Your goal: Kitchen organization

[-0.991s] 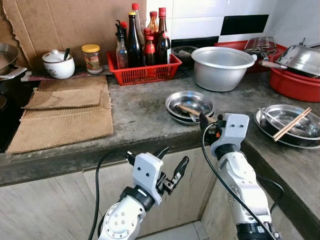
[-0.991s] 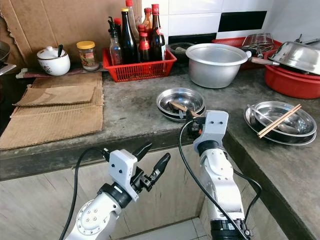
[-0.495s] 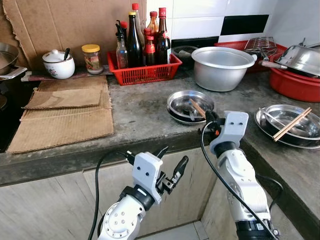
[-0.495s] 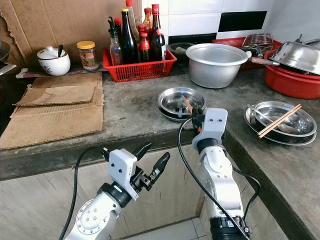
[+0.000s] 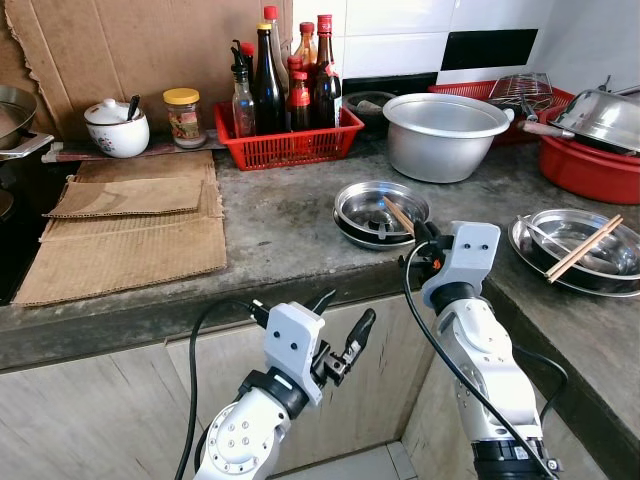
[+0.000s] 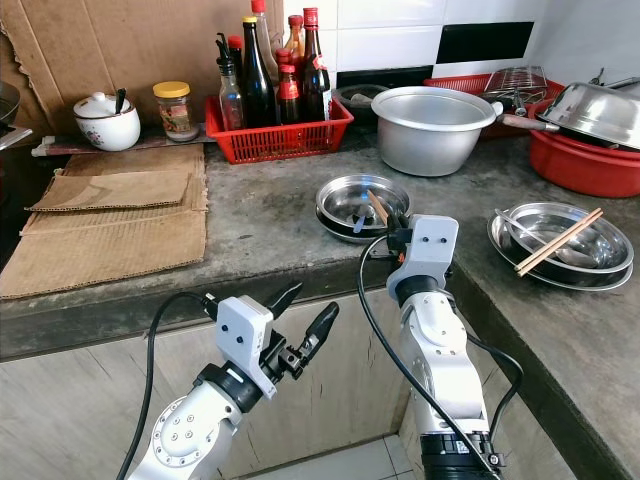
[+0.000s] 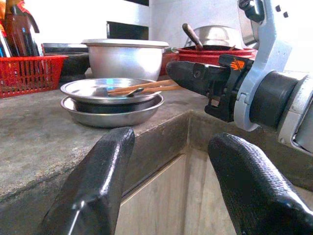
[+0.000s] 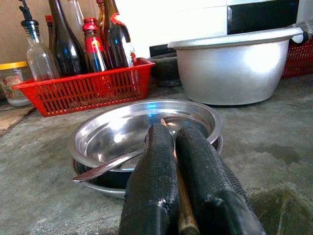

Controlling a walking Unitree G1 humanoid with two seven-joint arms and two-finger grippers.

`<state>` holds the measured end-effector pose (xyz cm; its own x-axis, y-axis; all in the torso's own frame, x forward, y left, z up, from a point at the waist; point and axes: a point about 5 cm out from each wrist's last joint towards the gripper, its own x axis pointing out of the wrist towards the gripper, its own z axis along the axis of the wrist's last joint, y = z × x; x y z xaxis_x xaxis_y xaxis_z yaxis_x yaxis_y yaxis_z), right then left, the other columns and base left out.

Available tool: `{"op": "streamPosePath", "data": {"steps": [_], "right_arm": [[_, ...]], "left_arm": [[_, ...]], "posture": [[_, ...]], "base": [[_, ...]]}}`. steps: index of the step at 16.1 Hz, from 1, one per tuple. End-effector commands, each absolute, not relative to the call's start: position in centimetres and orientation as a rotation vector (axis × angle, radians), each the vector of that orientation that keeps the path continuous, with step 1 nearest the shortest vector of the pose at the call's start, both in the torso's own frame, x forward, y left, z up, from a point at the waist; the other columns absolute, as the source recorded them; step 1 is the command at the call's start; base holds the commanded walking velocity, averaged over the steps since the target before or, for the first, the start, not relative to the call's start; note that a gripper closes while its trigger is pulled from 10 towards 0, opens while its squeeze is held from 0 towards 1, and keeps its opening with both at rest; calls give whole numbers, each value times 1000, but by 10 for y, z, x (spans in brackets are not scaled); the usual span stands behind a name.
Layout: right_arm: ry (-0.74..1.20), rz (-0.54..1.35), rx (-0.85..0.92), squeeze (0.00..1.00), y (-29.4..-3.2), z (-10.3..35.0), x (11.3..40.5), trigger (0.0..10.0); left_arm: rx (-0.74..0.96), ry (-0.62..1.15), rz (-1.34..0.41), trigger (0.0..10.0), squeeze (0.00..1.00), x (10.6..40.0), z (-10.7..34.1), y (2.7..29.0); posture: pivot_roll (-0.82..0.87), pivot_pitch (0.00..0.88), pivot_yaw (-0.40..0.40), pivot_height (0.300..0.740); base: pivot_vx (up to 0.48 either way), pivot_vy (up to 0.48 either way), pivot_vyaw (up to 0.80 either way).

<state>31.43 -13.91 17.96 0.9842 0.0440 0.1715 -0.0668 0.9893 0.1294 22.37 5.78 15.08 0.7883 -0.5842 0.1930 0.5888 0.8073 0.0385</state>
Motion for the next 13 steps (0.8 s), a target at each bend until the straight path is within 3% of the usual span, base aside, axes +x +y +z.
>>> {"op": "streamPosePath", "data": {"steps": [1,2,3,4,5,6,7,8,13], "right_arm": [[-189,57,135,0,-138,185,316,0],[-191,74,135,0,-136,187,316,3569],[-192,74,133,0,-135,187,316,3569],[-190,76,133,180,-134,187,316,10000],[-191,78,135,1000,-134,187,316,10000],[-191,84,135,1000,-133,188,317,10000],[-191,92,130,659,-132,189,317,10000],[-189,95,128,0,-132,189,318,10000],[-170,104,124,0,-130,184,318,10000]], "left_arm": [[-16,-227,-629,10000,0,225,156,58],[-16,-227,-628,10000,0,225,156,58],[-16,-227,-628,10000,0,225,156,58],[-15,-226,-627,10000,0,225,156,58],[-14,-227,-627,10000,0,225,156,58],[-14,-227,-627,10000,0,226,156,58],[-14,-228,-627,10000,0,226,156,58],[-12,-229,-627,10000,0,226,156,58],[-10,-230,-630,10000,0,225,156,58]], "posture": [[17,12,-44,740],[18,10,-45,740],[18,10,-45,740],[17,4,-46,740],[19,3,-48,740],[18,4,-48,740],[17,1,-47,740],[19,0,-48,740],[20,0,-49,740]], "base": [[0,0,0],[0,0,0],[0,0,0],[0,0,0],[0,0,0],[0,0,0],[0,0,0],[0,0,0],[0,0,0]]}}
